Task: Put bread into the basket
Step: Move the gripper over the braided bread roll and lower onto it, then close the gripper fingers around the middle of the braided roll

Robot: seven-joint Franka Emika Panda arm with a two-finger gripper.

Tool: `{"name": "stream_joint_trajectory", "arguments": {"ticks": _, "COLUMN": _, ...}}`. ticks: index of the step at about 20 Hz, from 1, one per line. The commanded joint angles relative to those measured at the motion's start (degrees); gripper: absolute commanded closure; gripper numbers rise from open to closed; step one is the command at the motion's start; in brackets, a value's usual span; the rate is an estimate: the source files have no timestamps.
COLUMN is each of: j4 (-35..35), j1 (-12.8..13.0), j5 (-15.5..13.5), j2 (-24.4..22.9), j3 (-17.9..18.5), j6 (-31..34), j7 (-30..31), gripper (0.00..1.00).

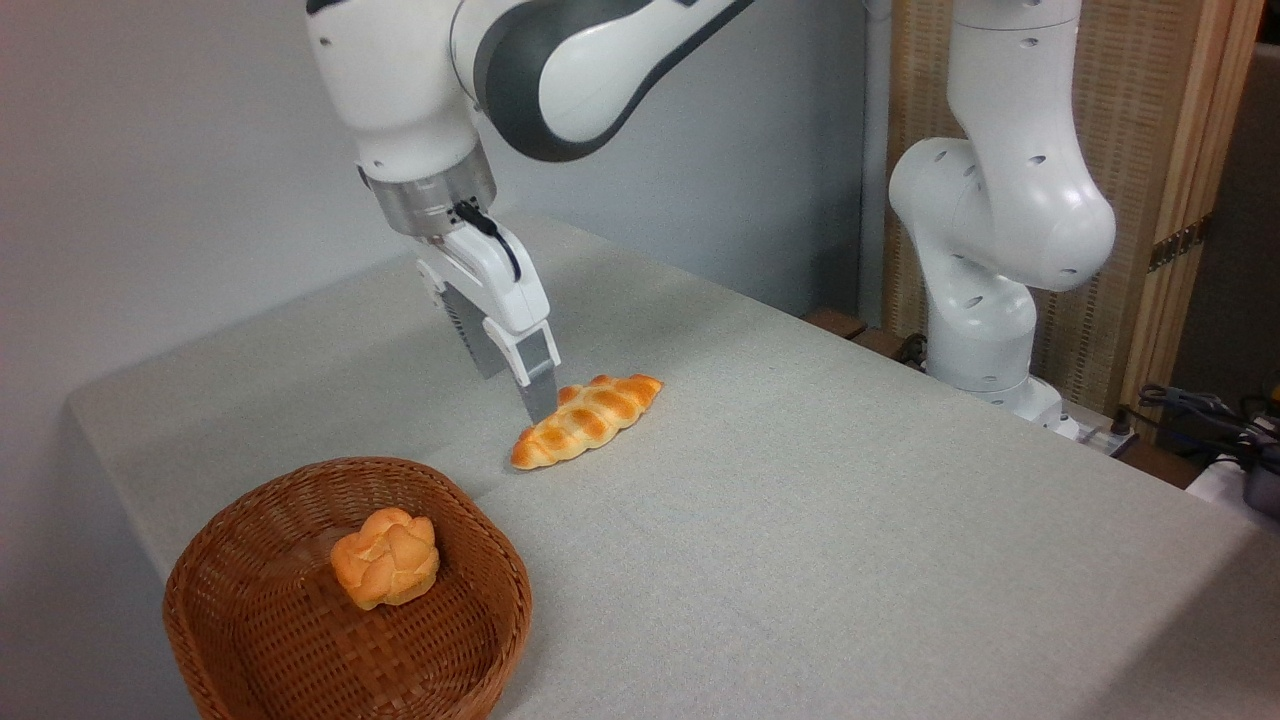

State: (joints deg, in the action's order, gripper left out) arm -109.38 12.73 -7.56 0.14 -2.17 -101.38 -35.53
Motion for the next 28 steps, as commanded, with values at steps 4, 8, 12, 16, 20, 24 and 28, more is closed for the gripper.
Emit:
{"name": "stream_joint_trajectory", "arguments": {"ticks": 4, "j4": -5.8, "j1": 2.7, "j5": -0.6, "j2": 0.2, "j3": -0.4, "j6": 0.0, "j7": 0.3, "gripper": 0.0}}
{"name": "stream_joint_trajectory", "arguments": {"ticks": 8, "j4": -5.8, "j1": 4.1, "j5": -0.6, "j2": 2.0, "j3": -0.5, "j6": -0.7, "j7": 0.2, "gripper": 0.0}}
{"name": "stream_joint_trajectory", "arguments": {"ticks": 12, "j4": -5.8, "j1": 4.2, "j5": 0.0, "j2": 2.8, "j3": -0.4, "j6": -0.2, "j7": 0.0, "gripper": 0.0}}
{"name": "stream_joint_trajectory", "arguments": {"ticks": 16, "j4": -5.9, "j1": 3.9, "j5": 0.2, "j2": 3.3, "j3": -0.1, "j6": -0.1, "j7": -0.1, "gripper": 0.0}}
{"name": "stream_joint_trajectory", "arguments": {"ticks": 20, "j4": -5.9, "j1": 3.9, "j5": 0.3, "j2": 4.1, "j3": -0.1, "j6": 0.0, "j7": -0.2, "gripper": 0.0}}
{"name": "stream_joint_trajectory", "arguments": {"ticks": 24, "j4": -5.9, "j1": 3.8, "j5": 0.4, "j2": 4.1, "j3": -0.1, "j6": 0.0, "j7": -0.2, "gripper": 0.08}}
{"name": "stream_joint_trajectory", "arguments": {"ticks": 28, "j4": -5.9, "j1": 3.9, "j5": 1.8, "j2": 4.1, "j3": -0.1, "j6": 0.0, "j7": -0.4, "gripper": 0.61}}
